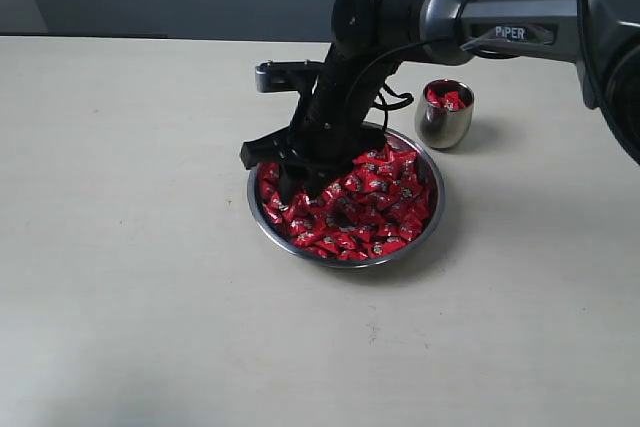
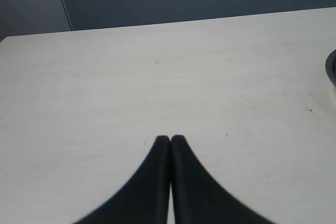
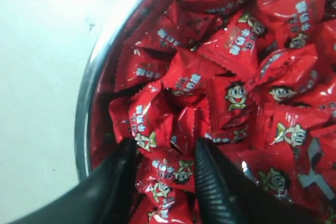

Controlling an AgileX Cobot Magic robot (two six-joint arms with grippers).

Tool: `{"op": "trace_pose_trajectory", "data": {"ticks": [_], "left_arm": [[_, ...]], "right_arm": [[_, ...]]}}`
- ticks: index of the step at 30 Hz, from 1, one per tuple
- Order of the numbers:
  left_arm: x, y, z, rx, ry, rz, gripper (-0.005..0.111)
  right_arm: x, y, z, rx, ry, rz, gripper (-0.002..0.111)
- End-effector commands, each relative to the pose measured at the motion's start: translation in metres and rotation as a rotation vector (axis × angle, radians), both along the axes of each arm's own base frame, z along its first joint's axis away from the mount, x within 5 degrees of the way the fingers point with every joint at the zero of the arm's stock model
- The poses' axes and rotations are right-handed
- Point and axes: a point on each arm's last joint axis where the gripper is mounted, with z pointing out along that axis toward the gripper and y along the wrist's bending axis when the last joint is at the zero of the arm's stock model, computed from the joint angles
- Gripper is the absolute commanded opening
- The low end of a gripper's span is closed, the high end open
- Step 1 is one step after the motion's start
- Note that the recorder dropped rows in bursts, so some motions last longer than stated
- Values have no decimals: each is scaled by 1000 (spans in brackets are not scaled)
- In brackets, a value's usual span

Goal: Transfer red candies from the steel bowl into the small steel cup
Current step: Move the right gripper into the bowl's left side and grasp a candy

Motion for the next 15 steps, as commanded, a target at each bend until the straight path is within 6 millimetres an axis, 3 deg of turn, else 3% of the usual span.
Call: {"op": "trace_pose_trajectory", "data": {"ticks": [1, 15], "left_arm": [[0, 0, 4, 2, -21, 0, 0], [0, 0, 4, 2, -21, 0, 0]], "right_arm": [[-1, 0, -1, 0, -8, 3, 36], [0, 2, -1, 10, -12, -2, 36]]}}
